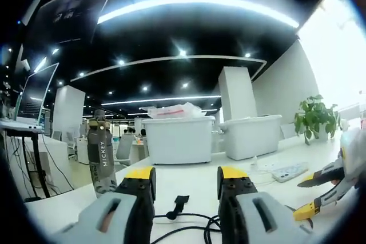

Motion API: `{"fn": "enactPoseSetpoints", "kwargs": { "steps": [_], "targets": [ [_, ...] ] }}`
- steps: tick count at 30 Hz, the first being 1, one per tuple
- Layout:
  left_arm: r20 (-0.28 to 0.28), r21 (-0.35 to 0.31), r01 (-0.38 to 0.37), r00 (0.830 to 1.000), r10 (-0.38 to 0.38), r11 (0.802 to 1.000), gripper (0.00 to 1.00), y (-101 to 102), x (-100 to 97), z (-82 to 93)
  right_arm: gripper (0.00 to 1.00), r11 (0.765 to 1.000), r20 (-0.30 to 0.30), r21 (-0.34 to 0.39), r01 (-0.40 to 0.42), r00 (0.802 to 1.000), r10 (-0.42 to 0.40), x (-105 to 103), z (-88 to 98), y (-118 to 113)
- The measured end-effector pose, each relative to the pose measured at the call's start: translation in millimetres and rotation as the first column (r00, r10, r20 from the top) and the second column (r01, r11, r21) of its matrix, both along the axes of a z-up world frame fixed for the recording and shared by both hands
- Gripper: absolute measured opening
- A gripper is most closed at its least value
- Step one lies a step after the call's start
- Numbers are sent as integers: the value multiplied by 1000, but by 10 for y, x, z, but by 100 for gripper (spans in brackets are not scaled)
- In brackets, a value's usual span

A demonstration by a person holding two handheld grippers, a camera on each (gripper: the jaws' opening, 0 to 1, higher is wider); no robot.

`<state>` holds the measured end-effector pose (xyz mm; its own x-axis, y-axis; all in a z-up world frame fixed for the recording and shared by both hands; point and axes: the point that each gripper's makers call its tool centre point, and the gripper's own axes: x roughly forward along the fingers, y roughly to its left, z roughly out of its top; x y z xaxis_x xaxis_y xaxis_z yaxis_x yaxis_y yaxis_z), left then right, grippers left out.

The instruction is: Coil the Type-C to USB data cable on the desktop and secure it with Velcro straps.

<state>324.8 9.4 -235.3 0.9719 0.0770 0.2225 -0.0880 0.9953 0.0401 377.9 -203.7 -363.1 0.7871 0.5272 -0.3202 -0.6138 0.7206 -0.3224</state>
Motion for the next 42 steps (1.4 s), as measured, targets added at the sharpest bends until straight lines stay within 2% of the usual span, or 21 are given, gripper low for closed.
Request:
{"fn": "enactPoseSetpoints", "kwargs": {
  "steps": [6, 12, 16, 19, 21, 22, 23, 26, 27, 29, 30, 31, 33, 34, 37, 38, 40, 41, 42],
  "targets": [
    [5, 13, 8, 1000, -8, 1000, 44, -35, 1, 15, 58, 999, -3, 3, 38, 999, -38, 3, 31, -457],
    [12, 12, 21, 1000, -21, 1000, 45, -38, 3, 49, 62, 992, -21, 58, 110, 994, -109, -42, 24, -1140],
    [18, 1, 32, 999, -33, 999, 45, -48, 17, 70, 63, 984, -13, 68, 162, 987, -161, -89, 28, -1606],
    [17, -4, 56, 998, -56, 998, 44, -106, 47, 67, 62, 981, -12, 68, 180, 984, -180, -101, 34, -1839],
    [17, -8, 104, 994, -104, 995, 44, -224, 85, 81, 60, 974, 22, 173, 143, 989, -149, -110, 185, -1772],
    [17, -1, 115, 993, -115, 993, 45, -268, 98, 98, 60, 964, 49, 244, 107, 991, -122, -128, 312, -1683],
    [15, 14, 126, 992, -126, 992, 45, -315, 109, 119, 60, 955, 65, 284, 79, 993, -102, -148, 417, -1594],
    [39, 39, 164, 985, -166, 986, 45, -432, 116, 237, 57, 941, 184, 339, -20, 982, -45, -161, 763, -1325],
    [58, 56, 179, 982, -182, 982, 45, -471, 114, 299, 55, 928, 214, 368, -60, 977, -22, -170, 867, -1216],
    [87, 95, 202, 974, -211, 975, 44, -525, 116, 380, 53, 892, 234, 432, -132, 972, 31, -196, 999, -994],
    [92, 107, 230, 966, -240, 967, 43, -565, 119, 390, 53, 888, 221, 437, -144, 974, 50, -195, 1006, -905],
    [84, 88, 253, 962, -260, 963, 43, -556, 134, 350, 51, 892, 214, 427, -148, 975, 60, -167, 996, -825],
    [77, 72, 269, 959, -274, 960, 43, -512, 173, 271, 49, 910, 196, 368, -193, 972, 127, -126, 888, -599],
    [68, 71, 275, 958, -280, 959, 43, -502, 187, 232, 47, 909, 180, 362, -207, 972, 150, -106, 840, -522],
    [30, 74, 268, 962, -270, 961, 43, -444, 227, 117, 38, 905, 94, 354, -235, 972, 216, -72, 670, -339],
    [32, 133, 292, 954, -299, 947, 43, -483, 227, 130, 35, 902, 38, 359, -240, 969, 243, -50, 566, -253],
    [48, 218, 323, 939, -341, 921, 43, -556, 222, 162, 31, 905, -25, 361, -227, 967, 253, 22, 438, -156],
    [48, 219, 336, 934, -354, 916, 43, -566, 226, 153, 29, 905, -52, 357, -233, 962, 268, 41, 372, -97],
    [49, 209, 338, 934, -355, 918, 43, -552, 230, 146, 29, 914, -84, 345, -213, 963, 256, 89, 296, -68]
  ]
}}
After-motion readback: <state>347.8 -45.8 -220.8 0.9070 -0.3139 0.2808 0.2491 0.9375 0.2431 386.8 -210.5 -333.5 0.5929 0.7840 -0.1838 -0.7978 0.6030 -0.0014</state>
